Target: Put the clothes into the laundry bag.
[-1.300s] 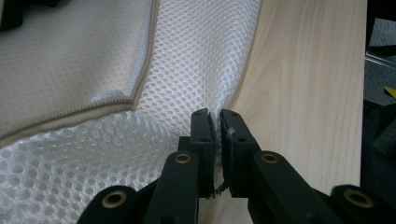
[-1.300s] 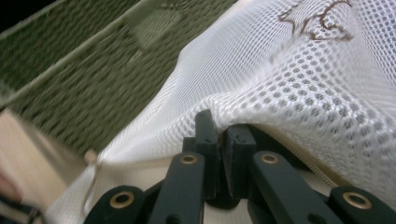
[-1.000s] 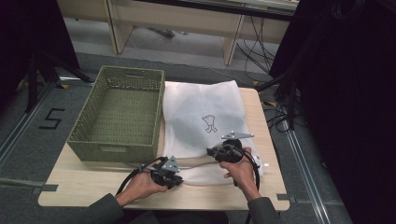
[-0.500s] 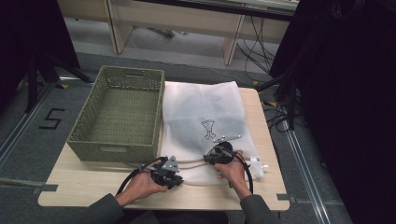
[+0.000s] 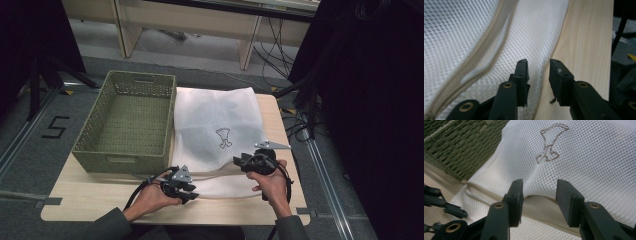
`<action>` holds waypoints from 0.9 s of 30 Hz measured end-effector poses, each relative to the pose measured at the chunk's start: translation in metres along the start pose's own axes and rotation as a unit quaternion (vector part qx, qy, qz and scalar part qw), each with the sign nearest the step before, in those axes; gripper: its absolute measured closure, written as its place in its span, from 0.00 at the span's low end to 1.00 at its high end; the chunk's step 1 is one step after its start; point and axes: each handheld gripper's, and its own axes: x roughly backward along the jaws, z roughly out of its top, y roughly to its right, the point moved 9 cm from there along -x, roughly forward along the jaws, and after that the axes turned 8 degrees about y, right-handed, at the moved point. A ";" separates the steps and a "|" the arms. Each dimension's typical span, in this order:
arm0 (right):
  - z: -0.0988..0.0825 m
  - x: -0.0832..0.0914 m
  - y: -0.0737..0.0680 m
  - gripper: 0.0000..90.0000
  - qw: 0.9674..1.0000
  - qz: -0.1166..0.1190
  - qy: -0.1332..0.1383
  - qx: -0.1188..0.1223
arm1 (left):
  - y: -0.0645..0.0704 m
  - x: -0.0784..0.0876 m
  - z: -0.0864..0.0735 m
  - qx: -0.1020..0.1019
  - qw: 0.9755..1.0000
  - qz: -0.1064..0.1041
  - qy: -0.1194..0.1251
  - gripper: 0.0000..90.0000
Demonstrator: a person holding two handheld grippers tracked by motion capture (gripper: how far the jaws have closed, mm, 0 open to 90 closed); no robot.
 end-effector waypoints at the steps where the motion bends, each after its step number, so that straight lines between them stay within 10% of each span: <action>1: 0.000 0.000 0.002 0.64 1.000 0.000 0.003 -0.005 | 0.000 0.003 0.004 0.000 1.000 0.005 0.009 0.69; 9: -0.002 0.001 0.006 0.55 1.000 -0.014 0.013 -0.002 | -0.004 0.027 0.022 0.007 0.997 0.021 0.068 0.56; 27: -0.020 0.007 0.000 0.48 0.999 -0.010 -0.012 0.032 | -0.014 0.095 0.015 0.020 0.994 0.057 0.089 0.40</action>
